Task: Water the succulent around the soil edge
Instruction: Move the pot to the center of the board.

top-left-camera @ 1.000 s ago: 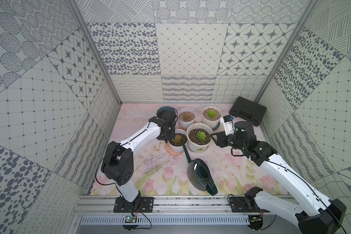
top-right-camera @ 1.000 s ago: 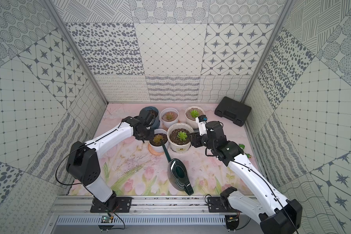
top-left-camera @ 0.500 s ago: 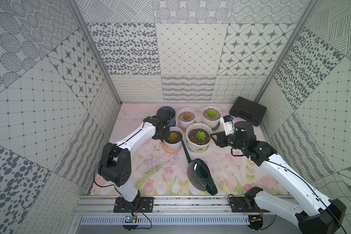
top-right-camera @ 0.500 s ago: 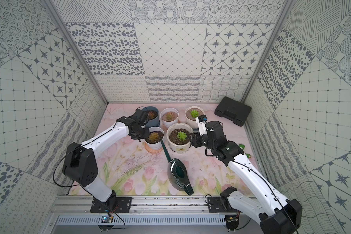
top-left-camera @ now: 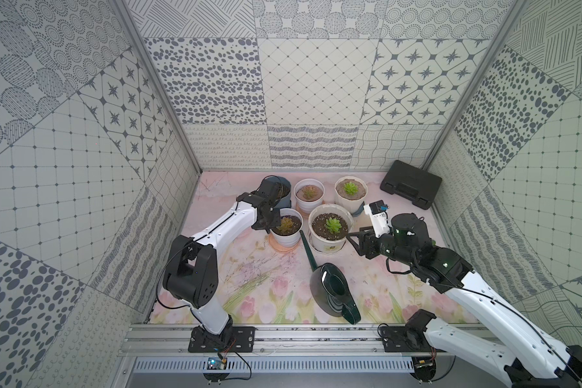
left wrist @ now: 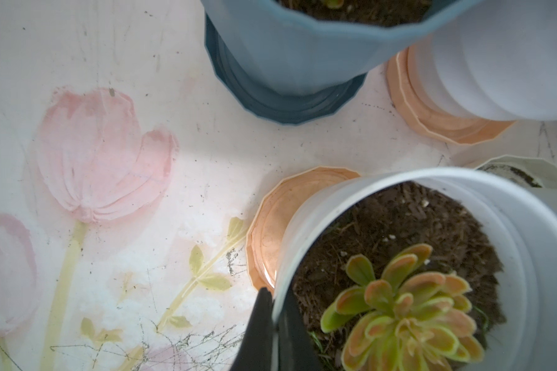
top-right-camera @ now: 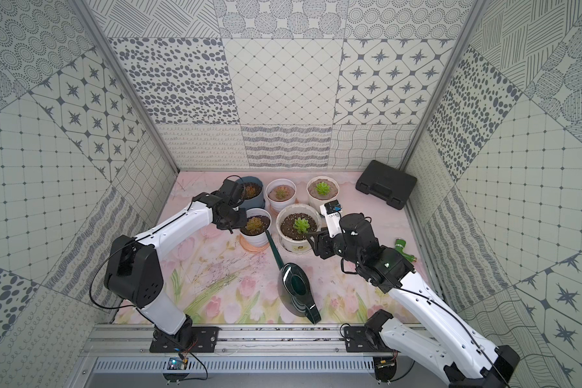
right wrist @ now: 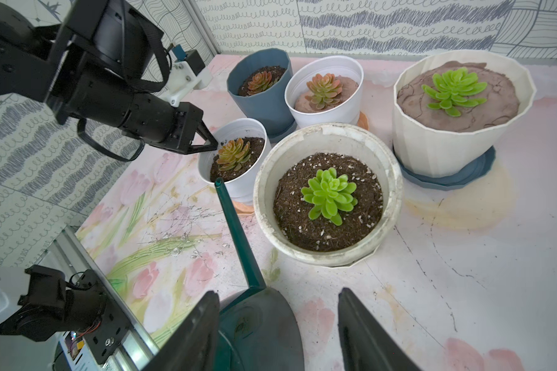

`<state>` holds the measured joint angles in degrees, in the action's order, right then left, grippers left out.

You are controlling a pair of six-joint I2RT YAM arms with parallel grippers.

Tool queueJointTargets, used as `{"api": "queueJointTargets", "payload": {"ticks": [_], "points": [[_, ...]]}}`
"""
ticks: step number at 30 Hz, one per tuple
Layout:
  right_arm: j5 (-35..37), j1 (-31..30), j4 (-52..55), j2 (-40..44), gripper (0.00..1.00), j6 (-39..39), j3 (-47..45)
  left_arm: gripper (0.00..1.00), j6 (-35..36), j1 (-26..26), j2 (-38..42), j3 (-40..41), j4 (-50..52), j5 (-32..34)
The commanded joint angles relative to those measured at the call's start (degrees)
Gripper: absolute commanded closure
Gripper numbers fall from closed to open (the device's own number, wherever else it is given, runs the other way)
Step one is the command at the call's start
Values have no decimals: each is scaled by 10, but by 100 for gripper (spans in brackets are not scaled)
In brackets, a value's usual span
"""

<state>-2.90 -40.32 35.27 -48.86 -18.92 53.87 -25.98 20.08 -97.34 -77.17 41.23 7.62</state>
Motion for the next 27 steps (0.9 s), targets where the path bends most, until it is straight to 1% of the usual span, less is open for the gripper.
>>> {"api": "queueJointTargets", "payload": {"ticks": [1, 5, 6, 8, 13, 15, 20, 23, 26, 27], "points": [[18, -33, 52, 22, 37, -27, -15, 87, -22, -5, 11, 16, -74, -5], [28, -79, 101, 36, 36, -53, -11, 80, -21, -5, 26, 27, -78, -19], [30, -92, 114, 39, 35, -59, -10, 77, -20, -5, 28, 28, -78, -23], [38, -120, 136, 46, 33, -73, -7, 75, -19, -5, 34, 28, -78, -31], [75, -201, 185, 56, 31, -116, -15, 67, -16, -5, 62, 31, -74, -42], [104, -240, 200, 54, 31, -135, -23, 64, -12, -5, 82, 32, -67, -42], [138, -313, 209, 51, 31, -179, -49, 59, -9, 1, 163, 53, -41, -54], [153, -361, 202, 41, 31, -200, -60, 56, -14, 26, 231, 95, -51, -58], [174, -405, 195, 16, 31, -220, -68, 54, -20, 74, 285, 138, -56, -40], [177, -417, 188, 3, 31, -225, -71, 54, -23, 90, 301, 155, -62, -43]]}}
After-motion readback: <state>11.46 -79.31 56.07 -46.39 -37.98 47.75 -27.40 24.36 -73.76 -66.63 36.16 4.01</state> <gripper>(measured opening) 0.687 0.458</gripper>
